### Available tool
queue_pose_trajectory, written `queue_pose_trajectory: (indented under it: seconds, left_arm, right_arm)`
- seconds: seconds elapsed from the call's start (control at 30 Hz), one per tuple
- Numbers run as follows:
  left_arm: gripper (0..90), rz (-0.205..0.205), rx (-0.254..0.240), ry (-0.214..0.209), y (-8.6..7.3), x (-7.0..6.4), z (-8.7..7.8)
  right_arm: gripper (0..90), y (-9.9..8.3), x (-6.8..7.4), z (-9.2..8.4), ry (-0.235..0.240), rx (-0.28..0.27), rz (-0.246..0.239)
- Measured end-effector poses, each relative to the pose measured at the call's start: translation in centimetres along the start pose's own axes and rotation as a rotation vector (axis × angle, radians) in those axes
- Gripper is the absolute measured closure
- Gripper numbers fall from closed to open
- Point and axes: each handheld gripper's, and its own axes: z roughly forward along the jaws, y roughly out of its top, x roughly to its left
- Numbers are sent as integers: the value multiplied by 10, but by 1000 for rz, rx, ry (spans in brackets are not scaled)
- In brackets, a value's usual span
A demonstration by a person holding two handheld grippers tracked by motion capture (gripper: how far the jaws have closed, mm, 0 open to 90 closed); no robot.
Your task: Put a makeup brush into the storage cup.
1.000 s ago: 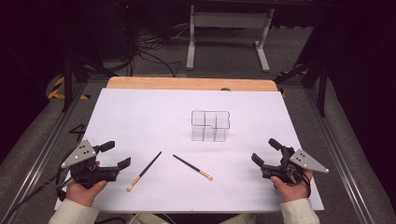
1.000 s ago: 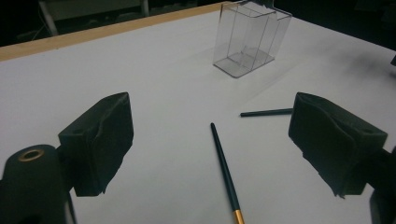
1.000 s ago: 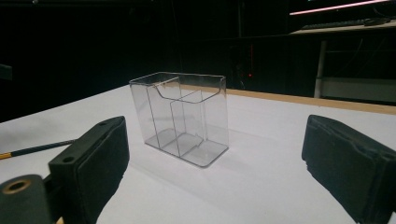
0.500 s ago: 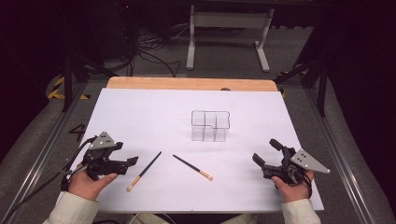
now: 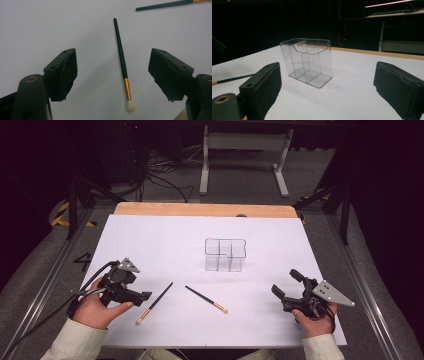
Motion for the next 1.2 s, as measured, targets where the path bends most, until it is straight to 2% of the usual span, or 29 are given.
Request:
queue_pose_trajectory:
  seconds: [0.23, 0.4, 0.53, 0.6, 0.73, 0.77, 0.8, 0.87, 0.9, 0.97, 1.0, 1.2]
  left_arm:
    - [235, 15, 115, -19, 7, -2, 9]
    - [258, 28, 154, -18, 10, -4, 15]
    - [280, 33, 172, -13, 13, -5, 18]
    - [322, 36, 184, -19, 14, -6, 19]
    - [329, 40, 207, -22, 15, -8, 25]
    - [344, 45, 204, -19, 15, -8, 27]
    - [396, 51, 205, -21, 14, -8, 28]
    - [450, 48, 200, -27, 14, -8, 29]
    - [468, 36, 202, -44, 13, -6, 33]
    - [476, 28, 200, -47, 12, -6, 35]
    - [476, 24, 215, -60, 11, -6, 39]
    - [471, 13, 242, -76, 9, -7, 50]
  right_arm:
    - [85, 0, -1, 0, -3, 3, -5]
    - [85, 0, -1, 0, -3, 5, -5]
    - [85, 0, -1, 0, -3, 4, 3]
    - [86, 0, -1, 0, -5, 8, -1]
    - [86, 0, -1, -1, -3, 7, -4]
    - [87, 0, -2, -1, -4, 7, -5]
    - [87, 0, -1, -1, -1, 6, 4]
    - [86, 0, -1, -1, 1, 6, 5]
    - [88, 0, -1, -1, -1, 9, -2]
    - [89, 0, -1, -1, 1, 9, -3]
    - [89, 0, -1, -1, 1, 10, -2]
    - [89, 0, -1, 0, 5, 9, -2]
